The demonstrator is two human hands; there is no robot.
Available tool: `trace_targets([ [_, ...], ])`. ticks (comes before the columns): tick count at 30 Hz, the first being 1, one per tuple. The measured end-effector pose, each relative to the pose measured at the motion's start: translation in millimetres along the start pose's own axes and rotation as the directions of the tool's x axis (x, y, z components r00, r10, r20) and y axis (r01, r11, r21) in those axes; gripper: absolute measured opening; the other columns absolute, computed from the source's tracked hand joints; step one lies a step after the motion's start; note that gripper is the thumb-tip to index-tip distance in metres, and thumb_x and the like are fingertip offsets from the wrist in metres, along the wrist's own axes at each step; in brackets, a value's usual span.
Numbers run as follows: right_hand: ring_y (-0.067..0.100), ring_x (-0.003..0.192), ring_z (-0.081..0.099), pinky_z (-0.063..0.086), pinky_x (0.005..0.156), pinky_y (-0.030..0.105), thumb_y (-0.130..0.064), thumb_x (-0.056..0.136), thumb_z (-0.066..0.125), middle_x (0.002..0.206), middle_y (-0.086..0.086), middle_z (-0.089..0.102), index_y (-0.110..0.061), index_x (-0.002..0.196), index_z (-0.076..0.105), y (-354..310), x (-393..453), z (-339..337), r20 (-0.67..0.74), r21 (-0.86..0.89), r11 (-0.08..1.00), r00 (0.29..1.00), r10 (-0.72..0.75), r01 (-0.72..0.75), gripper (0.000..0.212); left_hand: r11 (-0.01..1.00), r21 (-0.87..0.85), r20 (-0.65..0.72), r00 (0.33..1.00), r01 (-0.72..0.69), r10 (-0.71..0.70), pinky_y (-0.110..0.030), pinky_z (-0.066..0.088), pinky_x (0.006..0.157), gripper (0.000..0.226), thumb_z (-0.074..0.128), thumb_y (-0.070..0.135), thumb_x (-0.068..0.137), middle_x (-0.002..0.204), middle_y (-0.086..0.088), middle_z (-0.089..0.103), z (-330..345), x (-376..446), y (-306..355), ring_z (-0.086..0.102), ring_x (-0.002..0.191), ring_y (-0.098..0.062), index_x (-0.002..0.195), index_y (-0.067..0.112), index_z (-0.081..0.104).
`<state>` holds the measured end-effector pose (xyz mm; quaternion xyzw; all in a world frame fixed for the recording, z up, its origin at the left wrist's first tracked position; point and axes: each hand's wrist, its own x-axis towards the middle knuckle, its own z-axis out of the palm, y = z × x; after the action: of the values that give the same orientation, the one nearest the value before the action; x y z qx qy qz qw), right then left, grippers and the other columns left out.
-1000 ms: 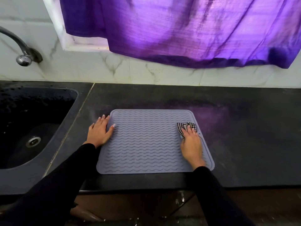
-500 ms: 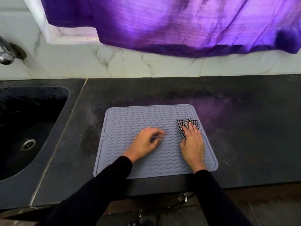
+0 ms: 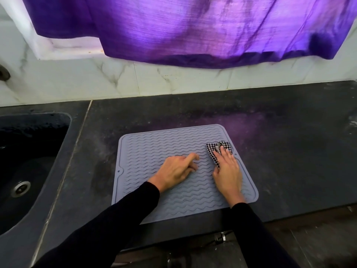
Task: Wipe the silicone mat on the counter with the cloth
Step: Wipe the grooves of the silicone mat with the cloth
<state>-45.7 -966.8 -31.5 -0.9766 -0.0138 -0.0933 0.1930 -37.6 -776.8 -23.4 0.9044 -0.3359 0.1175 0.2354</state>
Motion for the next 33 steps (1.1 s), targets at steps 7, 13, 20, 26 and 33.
trace_targets([
  [7,0.019,0.143,0.022,0.012,0.117,0.031,-0.008,0.086,0.051,0.153,0.002,0.028,-0.020,0.140,0.040,1,1,1,0.001,-0.006,1.000,1.000,0.005,-0.005,0.057,0.972,0.158,0.061,0.984,-0.176,0.169,-0.027,0.049,0.049,0.025,0.050,0.023,0.092,0.080,0.006,0.073,4,6,-7,0.064,0.061,-0.017,0.114,0.021,0.038],
  [13,0.019,0.142,0.024,0.015,0.117,0.032,-0.008,0.085,0.052,0.152,0.002,0.030,-0.020,0.139,0.042,1,1,2,-0.004,-0.010,1.000,1.000,0.009,-0.009,0.056,0.891,0.287,0.099,0.936,-0.351,0.337,-0.033,0.049,0.092,0.014,0.034,0.017,0.094,0.071,0.000,0.068,1,11,-6,0.065,0.067,-0.017,0.102,0.010,0.043],
  [20,0.019,0.142,0.025,0.015,0.117,0.032,-0.009,0.085,0.052,0.152,0.001,0.031,-0.021,0.139,0.042,2,1,1,-0.003,-0.019,1.000,1.000,0.002,-0.002,0.056,0.958,0.211,0.002,0.980,-0.195,0.199,-0.027,0.032,0.073,0.018,0.059,0.007,0.084,0.077,-0.003,0.060,7,7,2,0.055,0.067,-0.019,0.094,0.011,0.045],
  [26,0.018,0.141,0.026,0.016,0.118,0.033,-0.009,0.085,0.051,0.152,0.001,0.031,-0.021,0.139,0.042,1,1,1,-0.006,-0.021,1.000,1.000,0.005,-0.005,0.056,0.915,-0.176,-0.410,0.817,0.364,-0.404,-0.025,0.042,0.062,0.009,0.044,0.008,0.094,0.090,-0.004,0.054,-22,-32,-2,0.052,0.071,-0.015,0.101,0.008,0.051],
  [33,0.019,0.141,0.027,0.016,0.118,0.033,-0.008,0.086,0.051,0.151,0.002,0.033,-0.019,0.139,0.043,-1,-1,0,-0.026,-0.024,1.000,1.000,-0.001,0.001,0.054,0.648,-0.452,-0.646,0.276,0.614,-0.712,-0.027,0.043,0.067,0.019,0.055,0.009,0.088,0.097,-0.014,0.055,-64,-102,-36,0.052,0.072,-0.016,0.106,0.004,0.051],
])
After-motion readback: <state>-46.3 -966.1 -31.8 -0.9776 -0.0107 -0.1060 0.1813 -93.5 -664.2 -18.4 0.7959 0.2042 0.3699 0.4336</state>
